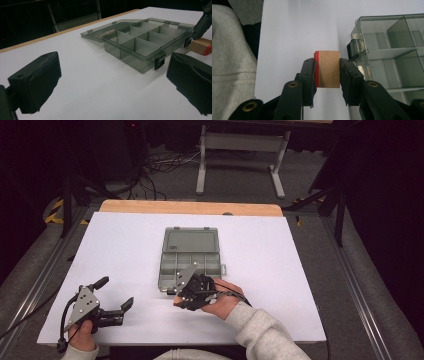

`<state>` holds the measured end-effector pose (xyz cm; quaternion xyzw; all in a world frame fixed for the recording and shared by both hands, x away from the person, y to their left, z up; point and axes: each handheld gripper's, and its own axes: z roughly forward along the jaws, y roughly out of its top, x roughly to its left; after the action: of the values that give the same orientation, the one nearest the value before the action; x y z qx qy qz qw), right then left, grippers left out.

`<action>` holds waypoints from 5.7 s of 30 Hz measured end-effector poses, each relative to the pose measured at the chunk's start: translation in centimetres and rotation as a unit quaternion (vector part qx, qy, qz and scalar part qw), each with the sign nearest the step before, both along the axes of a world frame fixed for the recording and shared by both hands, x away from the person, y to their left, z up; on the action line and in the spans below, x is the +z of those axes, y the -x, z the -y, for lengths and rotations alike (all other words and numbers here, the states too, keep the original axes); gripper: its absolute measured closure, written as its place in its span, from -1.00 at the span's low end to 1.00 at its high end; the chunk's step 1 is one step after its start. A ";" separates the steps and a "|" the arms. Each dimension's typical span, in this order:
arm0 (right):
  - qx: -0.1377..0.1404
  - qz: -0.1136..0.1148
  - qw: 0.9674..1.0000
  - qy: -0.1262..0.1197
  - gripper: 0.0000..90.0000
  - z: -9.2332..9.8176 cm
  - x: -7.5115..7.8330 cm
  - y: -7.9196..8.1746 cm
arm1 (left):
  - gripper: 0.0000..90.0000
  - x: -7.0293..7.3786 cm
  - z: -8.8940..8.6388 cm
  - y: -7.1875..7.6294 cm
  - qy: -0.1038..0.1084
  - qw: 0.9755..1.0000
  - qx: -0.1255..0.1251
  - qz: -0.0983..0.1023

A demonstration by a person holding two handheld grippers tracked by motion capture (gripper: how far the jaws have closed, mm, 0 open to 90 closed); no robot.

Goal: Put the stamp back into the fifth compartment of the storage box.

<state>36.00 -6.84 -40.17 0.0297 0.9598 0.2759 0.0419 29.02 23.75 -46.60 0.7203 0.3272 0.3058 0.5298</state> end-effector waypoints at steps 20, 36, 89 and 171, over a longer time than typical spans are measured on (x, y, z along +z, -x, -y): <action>-0.010 0.017 0.999 -0.033 0.48 -0.2 1.7 -0.8 | -0.99 0.0 -0.1 0.0 -0.001 1.000 0.000 0.001; -0.016 0.042 0.998 -0.040 0.48 -0.9 3.1 -2.2 | -0.99 0.0 -0.1 0.0 0.000 1.000 0.000 0.001; -0.027 0.053 0.998 -0.024 0.48 -4.0 1.6 -7.3 | -0.99 0.0 -0.2 -0.1 0.002 1.000 -0.001 0.001; -0.008 0.017 0.999 0.033 0.37 -5.5 -1.6 -8.0 | -0.99 0.0 -0.2 -0.1 0.000 1.000 -0.003 0.000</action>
<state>44.04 -1.30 -41.80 0.0310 0.9673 0.2442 0.0617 29.12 23.92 -46.60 0.7209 0.3250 0.3045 0.5310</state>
